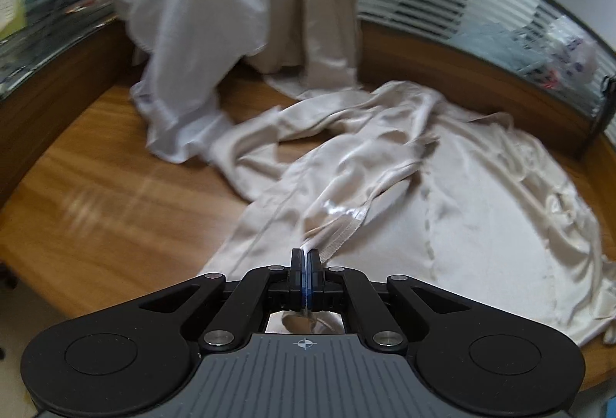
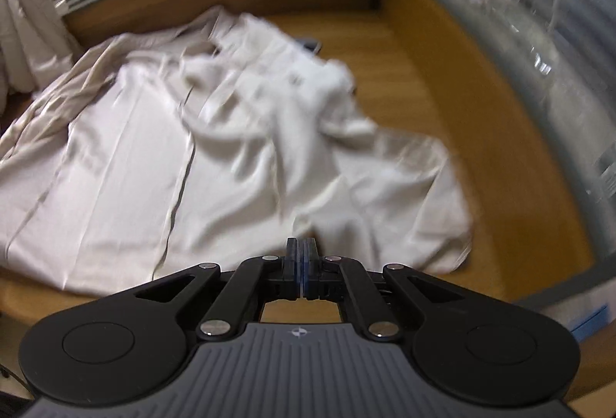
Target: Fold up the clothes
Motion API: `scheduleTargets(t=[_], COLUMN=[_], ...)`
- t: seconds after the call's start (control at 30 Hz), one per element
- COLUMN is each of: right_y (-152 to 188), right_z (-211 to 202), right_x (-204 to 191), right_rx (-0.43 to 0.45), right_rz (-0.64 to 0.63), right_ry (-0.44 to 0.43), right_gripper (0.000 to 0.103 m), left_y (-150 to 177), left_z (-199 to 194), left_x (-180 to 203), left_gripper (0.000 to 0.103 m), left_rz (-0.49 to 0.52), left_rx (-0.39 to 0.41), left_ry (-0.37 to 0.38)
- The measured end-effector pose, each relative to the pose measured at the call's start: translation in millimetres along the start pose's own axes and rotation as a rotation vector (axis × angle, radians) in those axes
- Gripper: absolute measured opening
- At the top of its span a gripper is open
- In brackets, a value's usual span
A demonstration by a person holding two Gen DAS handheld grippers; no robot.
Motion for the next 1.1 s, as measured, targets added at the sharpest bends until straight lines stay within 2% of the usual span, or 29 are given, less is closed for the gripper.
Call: scheduleTargets(t=[0.07, 0.13, 0.2, 0.23, 0.3, 0.4, 0.5, 0.63, 0.77, 0.97, 1.1], right_y=[14, 24, 29, 30, 31, 31, 33, 23, -2, -69, -118], right_z=[9, 18, 27, 32, 44, 61, 72, 67, 57, 55, 77], right_x=[-8, -16, -22, -25, -27, -24, -15, -11, -12, -21, -26], right_rx=[-0.027, -0.038, -0.031, -0.025, -0.027, -0.052, -0.097, -0.078, -0.034, 0.071, 0.118], right_rz=[0.006, 0.001, -0.005, -0.012, -0.033, -0.024, 0.004, 0.029, 0.017, -0.035, -0.077], right_ry=[-0.025, -0.042, -0.055, -0.059, -0.055, -0.045, -0.035, -0.047, -0.057, -0.073, -0.080], right_gripper=[0.005, 0.017, 0.040, 0.044, 0.044, 0.042, 0.008, 0.004, 0.004, 0.004, 0.004], left_y=[8, 17, 21, 22, 23, 20, 17, 11, -8, -39, -60], left_z=[-1, -1, 0, 0, 1, 1, 2, 7, 26, 57, 95], left_x=[-11, -23, -30, -32, -34, -29, -24, -21, -12, 2, 15], left_gripper=[0.003, 0.003, 0.003, 0.003, 0.003, 0.003, 0.003, 0.003, 0.003, 0.003, 0.003], left_rz=[-0.005, -0.011, -0.040, -0.053, -0.071, -0.068, -0.061, -0.060, -0.066, -0.077, -0.087], left_rx=[-0.021, -0.042, -0.057, -0.060, -0.064, -0.052, -0.039, -0.021, 0.005, 0.042, 0.049], left_ry=[-0.031, -0.063, -0.077, -0.082, -0.091, -0.096, -0.099, -0.099, -0.093, -0.084, -0.092])
Point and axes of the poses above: each gripper's, at about its wrist camera, not at the fingertips, and z roughly the way its jaws point, x to its right, y to its underside, the point moved 7 cm from there along z, roughly the way its jaws point, and after that the axes turned 12 degrees about x, right-handed, at the moved point
